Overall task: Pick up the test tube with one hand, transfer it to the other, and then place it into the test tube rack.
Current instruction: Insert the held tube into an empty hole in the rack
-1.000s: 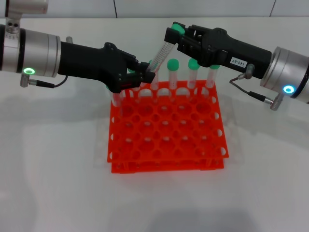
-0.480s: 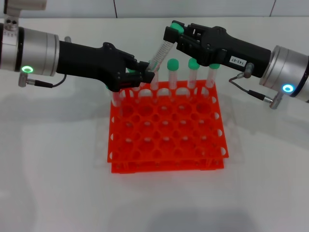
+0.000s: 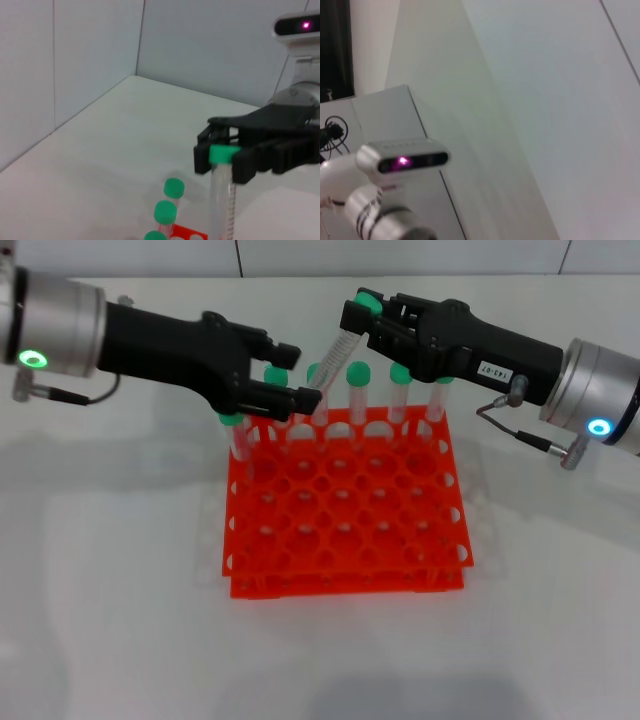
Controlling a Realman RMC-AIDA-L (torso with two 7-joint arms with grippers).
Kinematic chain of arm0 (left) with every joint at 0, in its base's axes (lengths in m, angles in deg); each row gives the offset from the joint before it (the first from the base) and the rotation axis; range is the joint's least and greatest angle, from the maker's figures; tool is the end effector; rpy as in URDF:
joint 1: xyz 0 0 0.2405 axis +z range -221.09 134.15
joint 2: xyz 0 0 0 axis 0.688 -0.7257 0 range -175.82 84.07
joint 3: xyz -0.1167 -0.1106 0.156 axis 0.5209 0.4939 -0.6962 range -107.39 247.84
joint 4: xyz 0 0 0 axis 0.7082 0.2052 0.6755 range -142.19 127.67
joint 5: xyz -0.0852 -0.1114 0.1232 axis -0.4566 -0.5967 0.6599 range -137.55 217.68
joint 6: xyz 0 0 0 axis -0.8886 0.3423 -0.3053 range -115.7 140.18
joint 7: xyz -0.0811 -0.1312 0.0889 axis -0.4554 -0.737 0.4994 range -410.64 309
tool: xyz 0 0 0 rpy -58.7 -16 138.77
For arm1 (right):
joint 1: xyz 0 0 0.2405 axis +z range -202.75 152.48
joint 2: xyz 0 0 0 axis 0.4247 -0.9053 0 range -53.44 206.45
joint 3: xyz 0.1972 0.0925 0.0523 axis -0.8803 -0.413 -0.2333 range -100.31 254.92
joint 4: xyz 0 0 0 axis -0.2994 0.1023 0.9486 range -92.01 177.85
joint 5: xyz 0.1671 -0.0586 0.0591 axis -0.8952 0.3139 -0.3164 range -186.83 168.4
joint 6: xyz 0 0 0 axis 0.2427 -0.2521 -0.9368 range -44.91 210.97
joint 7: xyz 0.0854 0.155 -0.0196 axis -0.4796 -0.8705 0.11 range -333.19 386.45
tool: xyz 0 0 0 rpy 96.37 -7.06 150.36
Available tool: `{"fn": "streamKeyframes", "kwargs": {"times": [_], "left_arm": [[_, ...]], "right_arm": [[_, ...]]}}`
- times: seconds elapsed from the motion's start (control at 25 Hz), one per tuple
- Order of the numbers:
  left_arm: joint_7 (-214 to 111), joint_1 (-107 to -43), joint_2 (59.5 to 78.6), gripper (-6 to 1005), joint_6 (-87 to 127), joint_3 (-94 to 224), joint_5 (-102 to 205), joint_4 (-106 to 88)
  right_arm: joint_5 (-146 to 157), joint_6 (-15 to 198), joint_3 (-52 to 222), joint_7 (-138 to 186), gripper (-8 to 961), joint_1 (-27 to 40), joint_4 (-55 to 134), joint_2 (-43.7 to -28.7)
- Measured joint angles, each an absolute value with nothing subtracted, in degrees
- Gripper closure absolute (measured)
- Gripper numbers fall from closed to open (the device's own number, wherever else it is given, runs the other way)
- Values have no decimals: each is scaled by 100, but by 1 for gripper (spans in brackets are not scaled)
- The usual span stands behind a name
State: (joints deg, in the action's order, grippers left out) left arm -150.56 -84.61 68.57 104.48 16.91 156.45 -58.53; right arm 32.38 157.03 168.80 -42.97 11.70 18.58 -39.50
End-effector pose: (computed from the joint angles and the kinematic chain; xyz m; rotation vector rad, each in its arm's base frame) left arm -0.1396 0.3449 0.0088 -2.9526 -0.4569 -0.4155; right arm 0.1095 0.3454 -0.0359 -2.5076 0.6188 1.2987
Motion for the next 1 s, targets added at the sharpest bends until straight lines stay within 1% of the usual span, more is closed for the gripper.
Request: {"fn": "streamKeyframes", "kwargs": {"times": [0.28, 0.44, 0.48, 0.56, 0.72, 0.84, 1.0], "left_arm": [[-16315, -8185, 6855, 297, 11113, 1711, 15925, -7300], [-16994, -7808, 6874, 189, 11234, 1711, 16119, -8383], [-17240, -7559, 6912, 160, 11233, 1724, 16221, -8970], [-17314, -7440, 6939, 104, 11224, 1728, 16243, -9217], [-17236, -6859, 7121, 104, 11159, 1749, 16197, -9938], [-16859, -6420, 7268, 104, 11069, 1749, 16062, -10102], [-16306, -5871, 7322, 105, 10987, 1763, 15614, -9984]], "right_arm": [[3296, 15774, 16880, -4323, 680, 1172, 1858, -3898], [3367, 15777, 16880, -4346, 676, 1193, 1858, -3882], [3388, 15777, 16880, -4352, 675, 1203, 1856, -3881], [3442, 15777, 16873, -4368, 673, 1220, 1852, -3877], [3555, 15737, 16865, -4383, 669, 1323, 1844, -3863], [3722, 15681, 16847, -4390, 666, 1451, 1821, -3861], [3878, 15569, 16844, -4391, 663, 1556, 1683, -3844]]}}
